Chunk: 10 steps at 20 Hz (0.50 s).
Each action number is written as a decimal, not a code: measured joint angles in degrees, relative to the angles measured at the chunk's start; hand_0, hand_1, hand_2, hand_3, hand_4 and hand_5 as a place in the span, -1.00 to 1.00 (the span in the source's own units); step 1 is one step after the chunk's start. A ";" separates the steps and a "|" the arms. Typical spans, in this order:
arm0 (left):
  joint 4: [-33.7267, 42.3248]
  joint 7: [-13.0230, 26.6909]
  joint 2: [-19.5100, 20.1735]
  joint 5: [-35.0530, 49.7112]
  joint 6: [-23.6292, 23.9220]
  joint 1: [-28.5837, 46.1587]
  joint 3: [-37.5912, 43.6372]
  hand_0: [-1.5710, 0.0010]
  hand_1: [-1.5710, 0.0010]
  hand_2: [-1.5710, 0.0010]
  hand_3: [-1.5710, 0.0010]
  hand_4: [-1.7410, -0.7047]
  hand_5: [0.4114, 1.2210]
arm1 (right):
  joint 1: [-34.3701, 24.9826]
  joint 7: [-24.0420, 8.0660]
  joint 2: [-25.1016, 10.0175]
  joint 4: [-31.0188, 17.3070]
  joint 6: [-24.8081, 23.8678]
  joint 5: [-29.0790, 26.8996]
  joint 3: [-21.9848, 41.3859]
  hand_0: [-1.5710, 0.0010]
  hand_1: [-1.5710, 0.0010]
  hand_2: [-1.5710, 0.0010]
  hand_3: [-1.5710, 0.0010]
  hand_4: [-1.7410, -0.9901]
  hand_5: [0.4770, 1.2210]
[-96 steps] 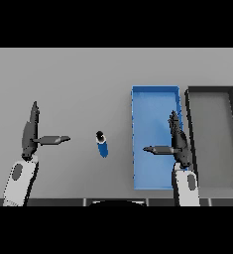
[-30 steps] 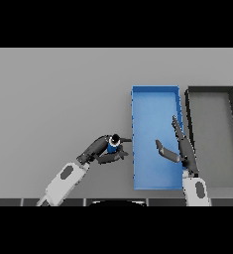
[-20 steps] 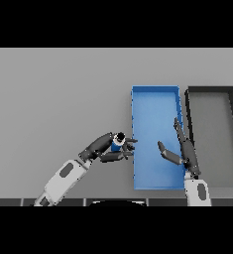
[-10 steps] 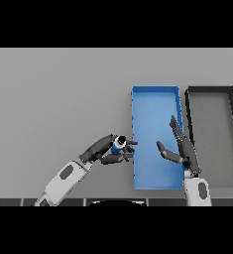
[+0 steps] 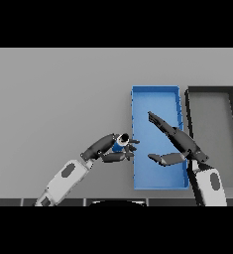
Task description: Pick up the blue pipe and place it into the blue bin.
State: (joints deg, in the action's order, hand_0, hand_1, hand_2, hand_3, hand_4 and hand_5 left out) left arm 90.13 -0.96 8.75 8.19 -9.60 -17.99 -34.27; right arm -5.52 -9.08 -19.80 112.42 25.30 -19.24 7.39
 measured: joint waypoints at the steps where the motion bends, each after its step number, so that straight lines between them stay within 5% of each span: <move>1: -0.09 -0.34 0.66 -0.13 -0.35 0.63 -0.03 -1.00 -1.00 -1.00 -0.83 -0.98 1.00 | -1.37 -1.61 -0.49 0.51 0.79 -0.97 0.98 1.00 1.00 1.00 1.00 0.17 -0.88; 6: -0.67 -0.78 0.74 -1.00 -0.43 0.49 0.01 -1.00 -1.00 -1.00 -0.83 -0.98 1.00 | -9.79 -7.71 -1.32 1.39 2.97 -4.52 5.04 1.00 1.00 1.00 1.00 0.17 -0.85; 10: -0.96 -1.65 1.03 0.01 -1.57 -0.13 0.87 -1.00 -1.00 -1.00 -0.85 -0.98 1.00 | -15.56 -8.51 0.70 -0.98 5.39 -3.26 8.38 1.00 1.00 1.00 1.00 0.26 -0.86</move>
State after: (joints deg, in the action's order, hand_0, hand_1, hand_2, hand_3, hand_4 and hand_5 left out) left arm 89.17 -2.61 9.78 8.21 -11.17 -18.12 -33.40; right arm -21.08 -17.59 -19.10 111.43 30.68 -22.49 15.77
